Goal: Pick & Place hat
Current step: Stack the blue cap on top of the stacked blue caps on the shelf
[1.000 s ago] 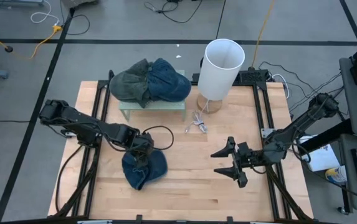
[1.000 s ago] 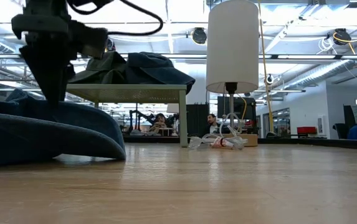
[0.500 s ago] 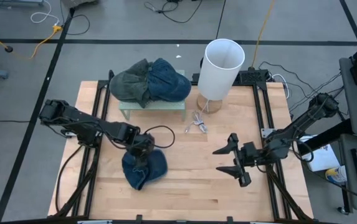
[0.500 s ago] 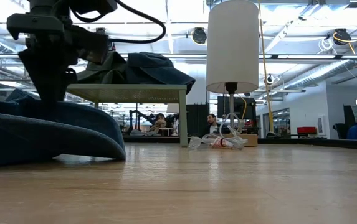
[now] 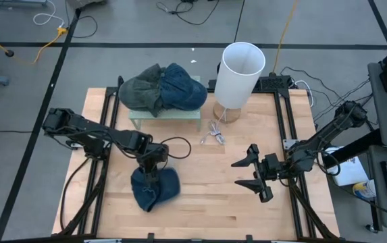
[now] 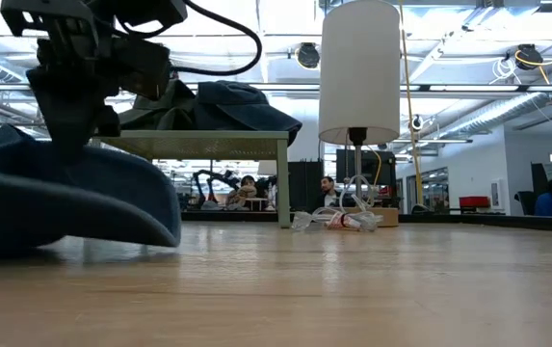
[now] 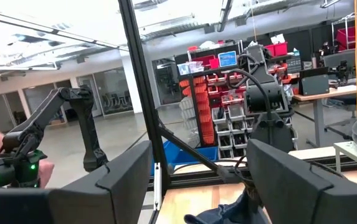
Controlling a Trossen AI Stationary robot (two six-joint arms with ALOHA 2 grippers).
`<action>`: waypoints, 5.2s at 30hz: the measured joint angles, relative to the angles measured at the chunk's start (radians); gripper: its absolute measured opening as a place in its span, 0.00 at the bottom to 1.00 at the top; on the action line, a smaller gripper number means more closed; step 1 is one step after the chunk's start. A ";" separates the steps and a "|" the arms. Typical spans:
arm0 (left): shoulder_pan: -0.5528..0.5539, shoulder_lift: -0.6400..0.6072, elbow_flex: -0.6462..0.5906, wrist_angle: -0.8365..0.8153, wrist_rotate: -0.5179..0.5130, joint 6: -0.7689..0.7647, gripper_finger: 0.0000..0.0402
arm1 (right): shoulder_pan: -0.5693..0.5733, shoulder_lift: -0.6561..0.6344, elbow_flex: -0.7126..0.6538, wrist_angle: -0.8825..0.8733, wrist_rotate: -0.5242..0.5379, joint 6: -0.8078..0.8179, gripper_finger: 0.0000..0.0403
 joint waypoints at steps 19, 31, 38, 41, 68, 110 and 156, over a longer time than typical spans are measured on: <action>0.092 -0.165 0.000 0.429 0.734 -0.296 0.02 | 0.016 -0.006 0.001 0.172 0.004 -0.361 0.63; 0.112 -0.187 0.000 1.196 0.964 -1.016 0.02 | 0.002 -0.027 0.229 -0.223 0.056 -0.559 0.63; 0.154 -0.186 0.000 1.348 0.923 -1.228 0.03 | 0.000 -0.019 0.413 -0.489 0.053 -0.509 0.63; 0.160 -0.178 0.001 1.357 0.900 -1.248 0.02 | -0.001 -0.013 0.438 -0.487 0.051 -0.509 0.63; 0.246 0.143 0.320 1.354 0.931 -1.185 0.02 | -0.114 0.141 0.445 -0.338 -0.290 -0.435 0.55; 0.331 0.051 0.321 1.428 0.878 -0.602 0.67 | 0.023 -0.094 0.444 -0.556 -0.135 0.270 0.02; 0.088 -0.394 0.320 0.661 -0.041 -0.075 0.42 | -0.383 -0.058 0.444 -0.478 -0.224 0.718 0.02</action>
